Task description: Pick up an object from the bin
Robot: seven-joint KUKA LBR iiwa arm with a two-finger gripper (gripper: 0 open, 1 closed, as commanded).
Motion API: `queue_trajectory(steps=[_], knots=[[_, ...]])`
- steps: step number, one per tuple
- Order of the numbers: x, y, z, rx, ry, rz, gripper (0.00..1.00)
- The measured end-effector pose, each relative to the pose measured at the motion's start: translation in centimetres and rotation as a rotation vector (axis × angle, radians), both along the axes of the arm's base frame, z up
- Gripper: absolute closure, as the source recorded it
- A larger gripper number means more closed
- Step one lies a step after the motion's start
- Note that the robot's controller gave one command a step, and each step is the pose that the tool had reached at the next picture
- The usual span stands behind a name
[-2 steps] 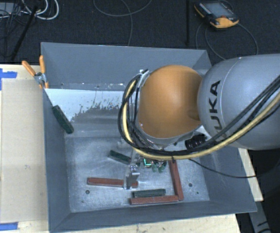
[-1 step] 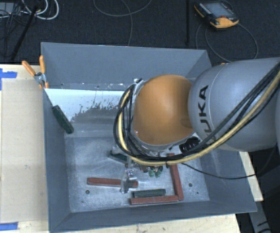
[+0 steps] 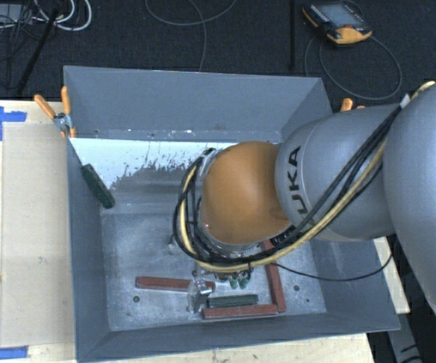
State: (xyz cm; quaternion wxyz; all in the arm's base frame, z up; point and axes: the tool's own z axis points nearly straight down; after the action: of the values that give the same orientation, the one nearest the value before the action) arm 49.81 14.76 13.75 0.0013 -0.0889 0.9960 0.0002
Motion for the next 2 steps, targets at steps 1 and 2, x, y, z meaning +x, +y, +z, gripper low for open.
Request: queue_trajectory(steps=[1, 2], knots=[[3.64, -0.67, -6.22, 0.005, -0.011, -0.122, 1.00], [3.64, -0.67, -6.22, 0.005, -0.011, -0.123, 1.00]])
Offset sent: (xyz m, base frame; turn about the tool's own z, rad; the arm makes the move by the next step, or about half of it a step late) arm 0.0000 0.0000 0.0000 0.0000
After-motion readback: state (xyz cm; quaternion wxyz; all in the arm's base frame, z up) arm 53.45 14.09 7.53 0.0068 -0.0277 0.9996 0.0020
